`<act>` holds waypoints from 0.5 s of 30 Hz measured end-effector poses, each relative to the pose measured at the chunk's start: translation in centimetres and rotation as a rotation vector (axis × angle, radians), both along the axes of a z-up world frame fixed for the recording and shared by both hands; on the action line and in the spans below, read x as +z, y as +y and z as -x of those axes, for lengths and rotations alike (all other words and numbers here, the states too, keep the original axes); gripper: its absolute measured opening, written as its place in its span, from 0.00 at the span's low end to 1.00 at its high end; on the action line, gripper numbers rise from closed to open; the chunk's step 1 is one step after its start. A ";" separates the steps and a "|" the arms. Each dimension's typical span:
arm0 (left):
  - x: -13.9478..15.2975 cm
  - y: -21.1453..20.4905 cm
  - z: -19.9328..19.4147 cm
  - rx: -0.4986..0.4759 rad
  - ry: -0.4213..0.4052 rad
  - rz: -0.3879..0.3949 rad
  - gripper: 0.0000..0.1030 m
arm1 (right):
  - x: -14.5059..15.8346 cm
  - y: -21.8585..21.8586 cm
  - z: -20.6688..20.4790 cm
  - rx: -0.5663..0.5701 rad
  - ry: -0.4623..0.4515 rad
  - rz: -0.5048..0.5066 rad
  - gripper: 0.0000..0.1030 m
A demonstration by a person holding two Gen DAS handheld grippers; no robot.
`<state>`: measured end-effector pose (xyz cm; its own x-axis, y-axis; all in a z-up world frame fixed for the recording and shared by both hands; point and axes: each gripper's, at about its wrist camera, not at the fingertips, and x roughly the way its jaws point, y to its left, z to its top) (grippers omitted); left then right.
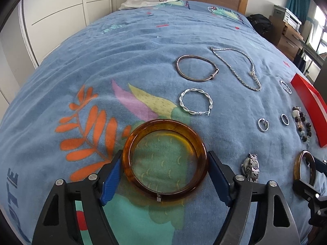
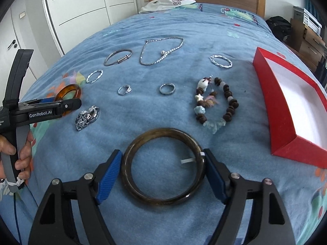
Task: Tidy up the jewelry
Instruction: 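Grasp the amber bangle with the left tool while the right tool grasps the dark brown bangle, then carry both bangles into the red box and open both tools to release them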
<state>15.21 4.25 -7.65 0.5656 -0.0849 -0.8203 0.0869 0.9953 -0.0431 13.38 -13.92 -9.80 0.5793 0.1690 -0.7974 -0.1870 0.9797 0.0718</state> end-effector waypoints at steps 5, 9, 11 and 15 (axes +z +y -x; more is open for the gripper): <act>0.9 0.3 0.7 0.014 -0.005 0.001 0.75 | 1.0 -0.2 0.3 0.006 -0.008 -0.029 0.75; 2.7 0.2 1.8 0.009 -0.016 -0.010 0.75 | 2.8 -0.8 1.1 -0.001 -0.039 -0.057 0.75; 3.5 -0.3 2.1 -0.006 -0.020 -0.016 0.75 | 3.8 -1.3 1.5 -0.011 -0.053 -0.065 0.75; 5.7 -3.3 2.8 -0.067 -0.038 0.004 0.75 | 5.9 -3.9 2.6 -0.053 -0.085 -0.072 0.75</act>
<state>12.42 0.98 -1.97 0.5894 -0.1267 -0.7979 0.1549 0.9870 -0.0423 10.76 -17.81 -3.86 0.6540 0.1917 -0.7318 -0.1440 0.9812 0.1284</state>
